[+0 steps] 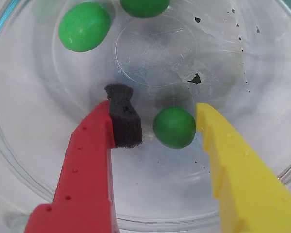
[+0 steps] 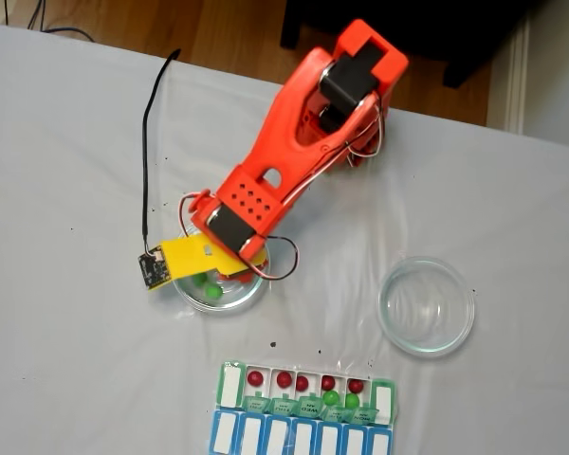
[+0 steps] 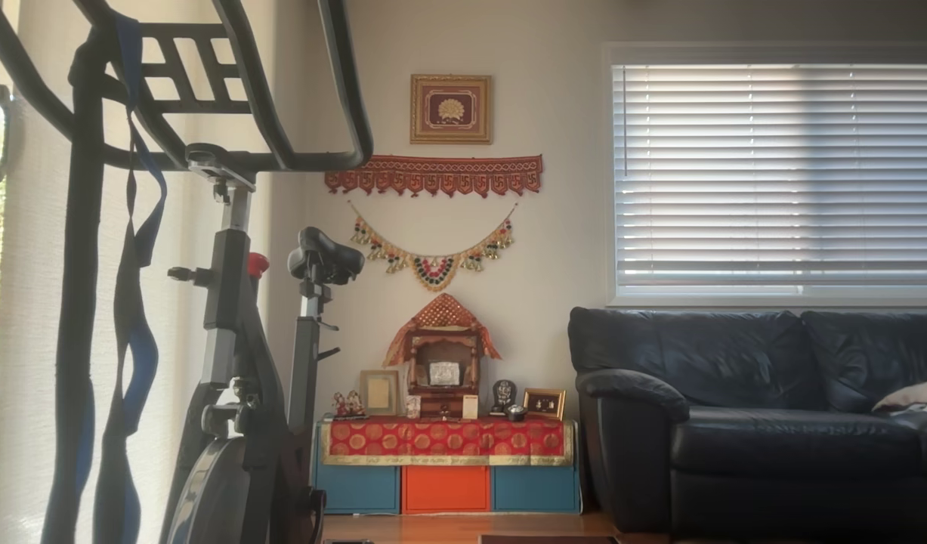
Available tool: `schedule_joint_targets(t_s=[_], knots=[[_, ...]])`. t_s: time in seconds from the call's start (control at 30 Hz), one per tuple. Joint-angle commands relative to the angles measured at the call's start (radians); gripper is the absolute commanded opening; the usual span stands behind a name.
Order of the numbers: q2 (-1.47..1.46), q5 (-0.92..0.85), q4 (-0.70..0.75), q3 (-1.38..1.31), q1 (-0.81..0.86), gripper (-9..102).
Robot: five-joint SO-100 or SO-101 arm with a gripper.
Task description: Sort medicines into box.
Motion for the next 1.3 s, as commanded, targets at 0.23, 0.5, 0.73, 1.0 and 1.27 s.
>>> schedule_joint_targets(t_s=[0.23,0.5,0.73,1.0,1.27], knots=[[-0.112,0.043,0.187,-0.224,-0.025,20],[-0.201,0.074,0.259,-0.314,-0.044,17],[-0.209,0.074,0.264,-0.310,-0.038,14],[-0.215,0.089,0.249,-0.291,-0.040,2],[-0.176,0.110,0.181,-0.249,-0.041,1]])
